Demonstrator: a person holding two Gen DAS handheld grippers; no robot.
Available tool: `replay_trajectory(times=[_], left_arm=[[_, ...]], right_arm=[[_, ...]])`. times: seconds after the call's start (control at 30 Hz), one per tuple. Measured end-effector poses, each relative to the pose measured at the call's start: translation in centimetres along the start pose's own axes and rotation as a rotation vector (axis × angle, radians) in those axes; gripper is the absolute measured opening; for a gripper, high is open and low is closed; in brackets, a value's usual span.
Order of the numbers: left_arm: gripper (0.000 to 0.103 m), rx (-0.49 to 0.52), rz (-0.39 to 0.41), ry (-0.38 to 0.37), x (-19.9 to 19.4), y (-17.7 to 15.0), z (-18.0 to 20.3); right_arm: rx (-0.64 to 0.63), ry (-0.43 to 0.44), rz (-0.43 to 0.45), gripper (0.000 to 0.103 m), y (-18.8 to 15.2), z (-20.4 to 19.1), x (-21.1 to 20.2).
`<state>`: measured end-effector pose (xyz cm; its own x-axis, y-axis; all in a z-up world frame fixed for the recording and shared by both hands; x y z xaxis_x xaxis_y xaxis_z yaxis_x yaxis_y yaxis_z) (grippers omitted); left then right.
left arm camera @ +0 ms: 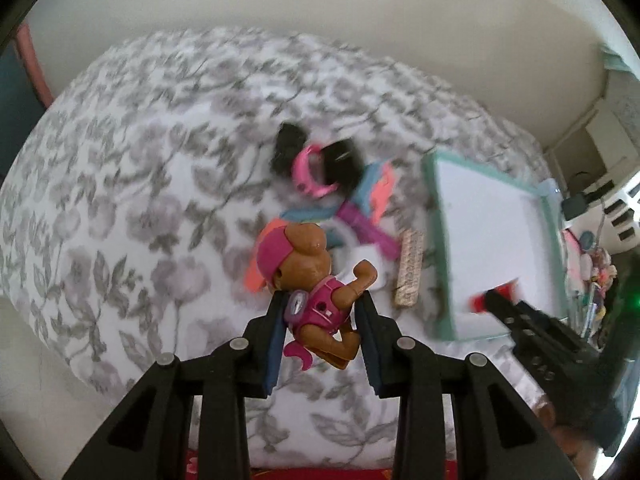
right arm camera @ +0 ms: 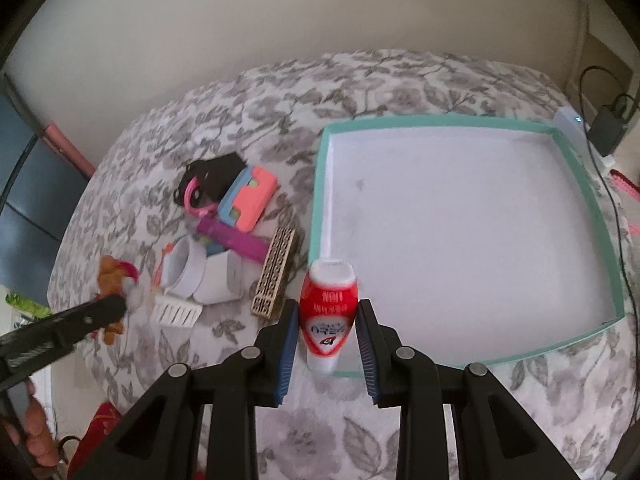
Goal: Organize rigid objects
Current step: 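Lower the bottle and puppy figure into the tray and open both grippers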
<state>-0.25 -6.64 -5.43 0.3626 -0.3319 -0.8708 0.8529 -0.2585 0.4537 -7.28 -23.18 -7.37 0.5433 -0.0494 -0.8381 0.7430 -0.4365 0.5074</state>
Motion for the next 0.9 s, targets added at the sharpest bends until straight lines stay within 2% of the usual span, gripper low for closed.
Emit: replay_trajectory(times=[0.2, 0.23, 0.33, 0.53, 0.9], left_arm=[[0.035, 0.075, 0.024, -0.029, 0.8, 2.5, 4.8], [0.035, 0.079, 0.020, -0.039, 1.2, 2.7, 5.6], [0.035, 0.089, -0.024, -0.047, 2.5, 3.1, 7.6], [0.036, 0.123, -0.042, -0.064, 4.8, 3.7, 10.6], [0.036, 0.154, -0.077, -0.126, 10.6, 3.2, 14.3]], right_arm=[[0.013, -0.061, 0.055, 0.029, 1.4, 1.5, -0.5], [0.018, -0.064, 0.057, 0.025, 1.5, 1.8, -0.4], [0.048, -0.061, 0.049, 0.024, 1.5, 2.7, -0.1], [0.102, -0.057, 0.052, 0.024, 1.7, 4.3, -0.1], [0.144, -0.126, -0.016, 0.024, 0.6, 7.1, 1.1]])
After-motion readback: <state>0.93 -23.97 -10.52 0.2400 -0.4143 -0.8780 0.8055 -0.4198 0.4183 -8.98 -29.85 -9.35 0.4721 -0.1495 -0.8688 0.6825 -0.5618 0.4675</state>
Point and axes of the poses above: each gripper's, at about its wrist camera, not at the fingertips, and x roughly the way its jaws point, z to its right, y to its top, the point moved 6 cm from there along x, roughly the way its jaws point, and after that the axes turned 6 degrees about z, right-handed, at the moved point
